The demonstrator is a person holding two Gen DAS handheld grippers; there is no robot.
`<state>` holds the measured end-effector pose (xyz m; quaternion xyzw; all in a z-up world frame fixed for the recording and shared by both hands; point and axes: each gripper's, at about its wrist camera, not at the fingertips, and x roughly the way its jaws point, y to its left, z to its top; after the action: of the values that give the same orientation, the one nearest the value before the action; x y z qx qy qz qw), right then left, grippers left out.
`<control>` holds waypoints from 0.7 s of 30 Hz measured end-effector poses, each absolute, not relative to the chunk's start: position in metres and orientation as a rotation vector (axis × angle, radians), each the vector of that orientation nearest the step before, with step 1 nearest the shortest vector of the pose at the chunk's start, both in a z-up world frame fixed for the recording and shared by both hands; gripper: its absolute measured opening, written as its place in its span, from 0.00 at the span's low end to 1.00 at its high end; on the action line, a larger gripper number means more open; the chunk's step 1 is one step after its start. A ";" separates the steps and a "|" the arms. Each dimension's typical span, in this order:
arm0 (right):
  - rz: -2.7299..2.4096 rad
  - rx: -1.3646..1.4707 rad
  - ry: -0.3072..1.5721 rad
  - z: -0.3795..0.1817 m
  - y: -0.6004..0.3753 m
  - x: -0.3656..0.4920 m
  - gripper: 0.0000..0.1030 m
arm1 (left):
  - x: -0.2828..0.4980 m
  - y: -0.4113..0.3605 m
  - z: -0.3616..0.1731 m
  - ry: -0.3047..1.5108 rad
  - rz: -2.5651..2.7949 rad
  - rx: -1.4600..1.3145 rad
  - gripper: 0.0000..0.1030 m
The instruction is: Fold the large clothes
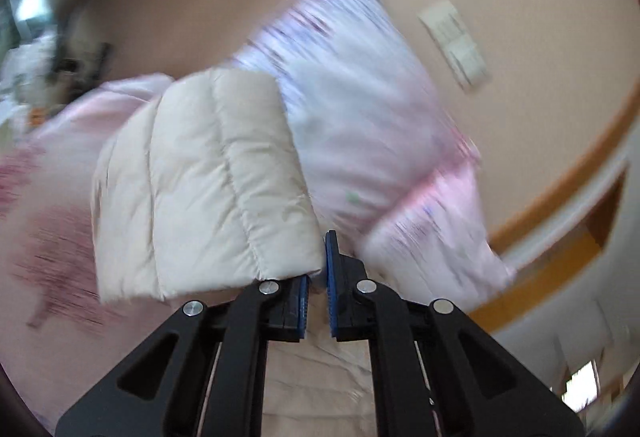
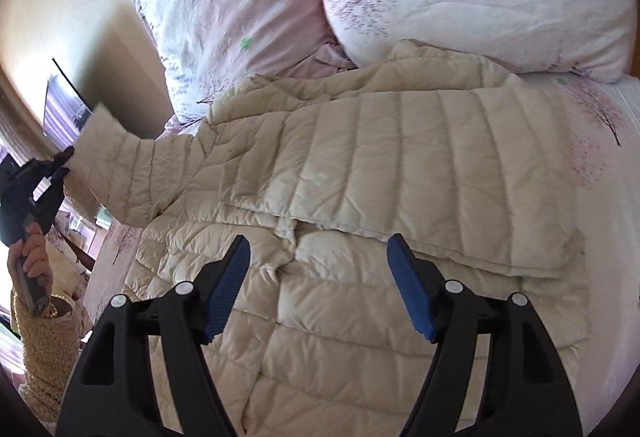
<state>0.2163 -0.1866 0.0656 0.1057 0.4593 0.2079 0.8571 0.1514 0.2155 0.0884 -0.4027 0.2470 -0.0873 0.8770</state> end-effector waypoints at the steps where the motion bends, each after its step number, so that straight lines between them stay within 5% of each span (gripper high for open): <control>1: 0.431 0.227 0.964 0.065 -0.190 0.215 0.69 | 0.157 0.200 0.089 0.530 -0.217 -0.828 0.06; 15: 0.377 0.230 0.964 0.058 -0.215 0.213 0.69 | 0.220 0.029 0.012 0.909 -0.400 -0.649 0.10; 17: 0.373 0.209 0.959 0.059 -0.212 0.213 0.69 | 0.220 0.026 0.005 0.941 -0.414 -0.652 0.27; 19: 0.389 0.178 0.942 0.063 -0.205 0.211 0.69 | 0.215 0.030 0.003 0.952 -0.434 -0.671 0.60; 21: 0.423 0.123 0.907 0.070 -0.191 0.207 0.69 | 0.207 0.039 0.008 0.939 -0.451 -0.677 0.69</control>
<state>0.2072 -0.1912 0.0696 0.0588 0.4344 0.2027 0.8757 0.2072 0.0390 0.0078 -0.3174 0.4398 -0.2112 0.8132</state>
